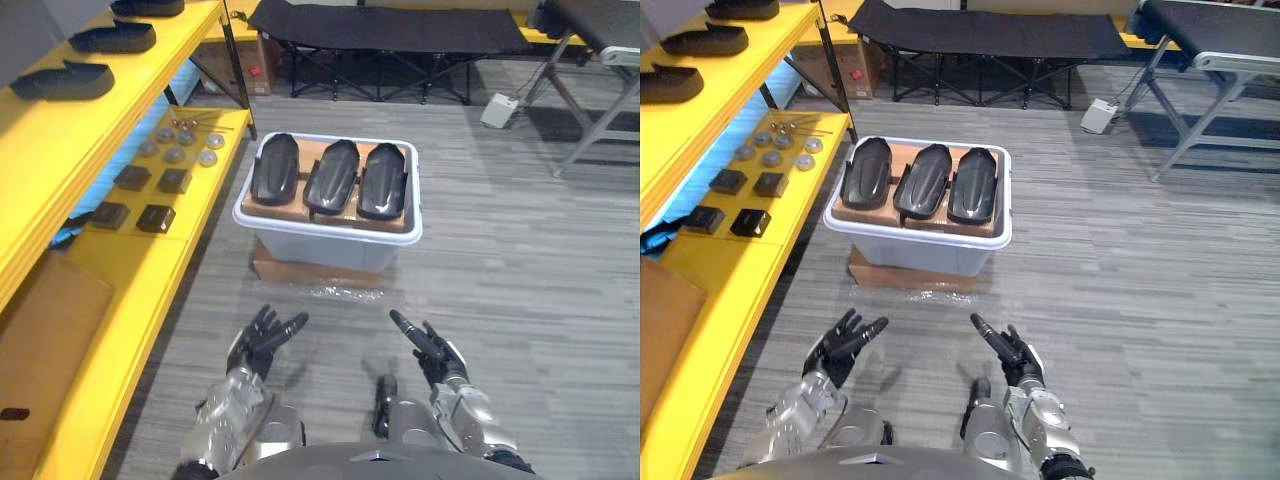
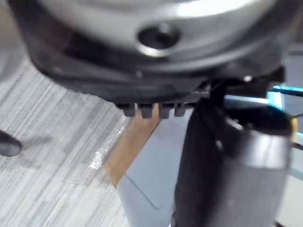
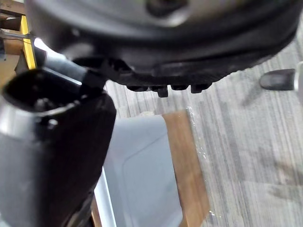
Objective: Walk over and take three plastic housings, then place them on the shelf
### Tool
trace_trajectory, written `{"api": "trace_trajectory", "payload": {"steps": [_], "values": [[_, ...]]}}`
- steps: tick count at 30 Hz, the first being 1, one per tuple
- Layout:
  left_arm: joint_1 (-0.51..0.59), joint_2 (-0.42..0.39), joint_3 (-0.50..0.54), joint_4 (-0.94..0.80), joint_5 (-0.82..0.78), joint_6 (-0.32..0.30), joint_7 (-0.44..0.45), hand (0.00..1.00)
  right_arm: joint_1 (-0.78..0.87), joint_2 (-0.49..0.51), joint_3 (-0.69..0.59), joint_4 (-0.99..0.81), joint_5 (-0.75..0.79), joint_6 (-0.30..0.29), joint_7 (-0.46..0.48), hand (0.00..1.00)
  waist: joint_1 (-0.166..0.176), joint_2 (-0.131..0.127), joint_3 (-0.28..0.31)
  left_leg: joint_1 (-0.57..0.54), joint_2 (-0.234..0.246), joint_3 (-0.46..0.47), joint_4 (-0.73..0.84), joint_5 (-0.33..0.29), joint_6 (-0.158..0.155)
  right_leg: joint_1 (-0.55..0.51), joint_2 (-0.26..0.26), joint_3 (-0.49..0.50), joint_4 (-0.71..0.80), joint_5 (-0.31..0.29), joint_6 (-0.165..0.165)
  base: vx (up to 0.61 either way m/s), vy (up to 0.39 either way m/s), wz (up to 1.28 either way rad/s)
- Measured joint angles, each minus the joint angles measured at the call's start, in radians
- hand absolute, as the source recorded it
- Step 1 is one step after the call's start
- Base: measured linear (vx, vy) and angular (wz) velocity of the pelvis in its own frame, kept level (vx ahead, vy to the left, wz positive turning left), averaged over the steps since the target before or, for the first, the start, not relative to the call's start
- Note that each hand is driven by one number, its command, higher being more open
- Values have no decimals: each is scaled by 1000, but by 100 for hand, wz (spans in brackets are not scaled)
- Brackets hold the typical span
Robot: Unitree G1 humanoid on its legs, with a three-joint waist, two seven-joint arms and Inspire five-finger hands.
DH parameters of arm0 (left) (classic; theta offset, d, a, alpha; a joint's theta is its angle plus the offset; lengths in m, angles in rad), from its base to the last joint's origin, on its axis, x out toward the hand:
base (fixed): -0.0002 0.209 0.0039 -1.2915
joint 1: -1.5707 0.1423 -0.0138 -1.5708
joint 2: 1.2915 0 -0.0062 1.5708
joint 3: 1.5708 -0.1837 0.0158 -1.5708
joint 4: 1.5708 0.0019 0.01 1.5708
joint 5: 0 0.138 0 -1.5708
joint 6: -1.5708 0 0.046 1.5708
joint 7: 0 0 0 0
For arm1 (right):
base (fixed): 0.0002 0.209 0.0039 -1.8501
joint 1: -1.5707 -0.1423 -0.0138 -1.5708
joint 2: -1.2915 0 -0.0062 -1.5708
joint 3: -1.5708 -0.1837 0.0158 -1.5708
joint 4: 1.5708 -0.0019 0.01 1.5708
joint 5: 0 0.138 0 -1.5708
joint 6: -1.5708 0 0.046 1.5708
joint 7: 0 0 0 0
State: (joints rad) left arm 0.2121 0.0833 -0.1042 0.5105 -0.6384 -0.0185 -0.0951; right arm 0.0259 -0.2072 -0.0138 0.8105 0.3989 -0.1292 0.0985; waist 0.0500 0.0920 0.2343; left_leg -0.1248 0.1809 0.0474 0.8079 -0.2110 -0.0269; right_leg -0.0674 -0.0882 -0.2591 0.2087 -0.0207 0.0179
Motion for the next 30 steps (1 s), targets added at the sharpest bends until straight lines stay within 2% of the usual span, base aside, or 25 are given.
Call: {"api": "trace_trajectory", "payload": {"steps": [1, 2, 3, 4, 6, 7, 8, 9, 10, 11, 13, 15, 17, 19, 20, 21, 22, 23, 24, 25, 26, 27, 30], "values": [[7, -1, -1, 1, 0, 0, -1, 100, 3, 0, -7, -6, -1, 2, 2, 100, -1, -10, 6, -25, 9, 0, 50, 35, -1, 25, 4, -4, -17, -4, -9, 458, -236, 12], [6, -1, -2, 1, 0, 0, -6, 100, 9, 7, -22, -23, -4, 7, 2, 100, 1, -14, 9, -51, 17, 10, 101, 43, -6, 67, 6, -13, -40, -12, -25, 356, -148, 9], [2, 0, -1, 0, -4, 0, -17, 100, 9, 5, -44, -36, -26, 8, 3, 100, 1, -30, 14, -62, 18, 38, 70, 5, -12, 95, 1, -21, -59, -12, -26, 338, -133, 6], [-5, 0, -2, -1, -14, 0, -21, 100, 9, 6, -58, -44, -40, 7, 4, 100, 0, -33, 15, -61, 17, 58, 21, -9, -13, 110, 0, -23, -74, -12, -25, 313, -88, 4], [-25, -11, -2, -9, -23, -2, -27, 100, 10, 8, -91, -66, -40, 7, 4, 100, -7, -35, 16, -40, -14, 109, -264, -13, -24, 135, -14, -40, -105, -7, -19, 259, -12, 17], [-42, -26, -2, -13, -23, -4, -28, 100, 9, 8, -116, -74, -40, 6, 3, 100, -10, -35, 16, -21, -56, 116, -485, 37, -35, 141, -30, -46, -118, -8, -14, 234, 73, 17], [-51, -36, -2, -19, -22, -5, -27, 100, 9, 8, -130, -78, -41, 5, 0, 100, -10, -30, 16, -5, -78, 109, -642, 113, -37, 151, -35, -48, -126, -16, 5, 227, 96, 10], [-50, -39, -2, -24, -21, -7, -27, 100, 11, 4, -130, -80, -44, 4, -2, 100, -10, -26, 15, 0, -77, 107, -672, 169, -46, 159, -33, -46, -126, -24, 17, 234, 136, -13], [-47, -39, -1, -31, -17, -13, -20, 100, 16, 9, -122, -81, -76, -4, -15, 100, -9, -11, 8, 22, -70, 119, -680, 257, -21, 177, -27, -36, -125, -40, 40, 240, 155, -17], [-48, -28, 2, -32, -9, -26, -11, 100, 25, 22, -87, -94, -84, -12, -31, 100, -9, -39, 14, 37, -90, 129, -678, 240, -10, 191, -49, -33, -129, -47, 51, 277, 179, -14], [-55, -8, 2, -39, 25, -35, 1, 100, 45, 27, -54, -152, -123, -16, -51, 100, -8, -67, 15, 36, -117, 140, -672, 215, 6, 189, -71, -32, -129, -58, 66, 216, 132, -3], [-54, 12, 2, -57, 62, -37, 1, 100, 56, 29, -48, -225, -147, -20, -83, 100, -12, -80, 15, 39, -145, 144, -663, 183, 23, 183, -103, -29, -101, -85, 84, 169, 98, 0], [-37, 30, 1, -110, 109, -40, 0, 100, 61, 28, -57, -290, -146, -27, -105, 100, -21, -97, 18, 71, -176, 154, -674, 160, 32, 152, -154, -25, 22, -136, 91, 142, 77, -5], [-21, 58, 0, -158, 151, -44, -12, 100, 70, 32, -65, -331, -146, -36, -117, 100, -30, -106, 21, 112, -171, 155, -697, 156, 38, 90, -171, -16, 195, -134, 85, 191, 61, -6], [-15, 78, -7, -193, 181, -46, -24, 100, 89, 48, -82, -361, -149, -44, -128, 100, -39, -110, 19, 137, -162, 149, -693, 160, 50, 52, -178, -4, 287, -140, 71, 230, -15, 14], [-18, 93, -13, -214, 197, -50, -25, 100, 107, 63, -102, -388, -157, -48, -145, 100, -45, -120, 11, 135, -144, 138, -676, 157, 48, 47, -164, -10, 257, -175, 57, 198, -63, 20], [-22, 97, -10, -220, 208, -54, -23, 100, 116, 64, -108, -406, -158, -52, -155, 100, -47, -127, 9, 130, -137, 135, -669, 156, 46, 43, -155, -16, 215, -178, 51, 228, -113, 19], [-27, 104, -6, -229, 205, -63, -22, 100, 119, 64, -132, -439, -158, -57, -162, 100, -50, -145, 6, 127, -135, 133, -667, 151, 39, 24, -151, -20, 122, -167, 53, 164, -131, 12], [-29, 116, -6, -231, 202, -64, -22, 100, 113, 64, -162, -467, -159, -62, -175, 100, -53, -164, 3, 112, -139, 131, -642, 136, 25, 21, -153, -19, 16, -87, 47, 157, -142, 8], [-37, 127, -2, -239, 200, -64, -22, 100, 109, 63, -175, -479, -159, -65, -182, 100, -53, -177, 4, 99, -142, 128, -616, 120, 17, 16, -155, -14, -24, 14, 54, 145, -165, 19], [-40, 121, 0, -239, 182, -60, -23, 100, 95, 46, -207, -480, -165, -64, -200, 100, -57, -166, 4, 81, -120, 110, -573, 97, 2, 36, -134, -18, -45, 25, 84, 134, -151, 2], [-24, 108, 1, -250, 149, -64, -31, 100, 75, 24, -237, -478, -188, -57, -220, 100, -46, -153, -3, 78, -99, 110, -561, 84, -12, 50, -110, -21, -82, 34, 81, 126, -138, 0], [-7, 86, 0, -254, 119, -62, -50, 100, 21, -42, -283, -453, -193, -46, -244, 100, -48, -139, -7, 77, -84, 104, -568, 80, -18, 70, -90, -40, -121, 44, 80, 70, -80, 1]]}}
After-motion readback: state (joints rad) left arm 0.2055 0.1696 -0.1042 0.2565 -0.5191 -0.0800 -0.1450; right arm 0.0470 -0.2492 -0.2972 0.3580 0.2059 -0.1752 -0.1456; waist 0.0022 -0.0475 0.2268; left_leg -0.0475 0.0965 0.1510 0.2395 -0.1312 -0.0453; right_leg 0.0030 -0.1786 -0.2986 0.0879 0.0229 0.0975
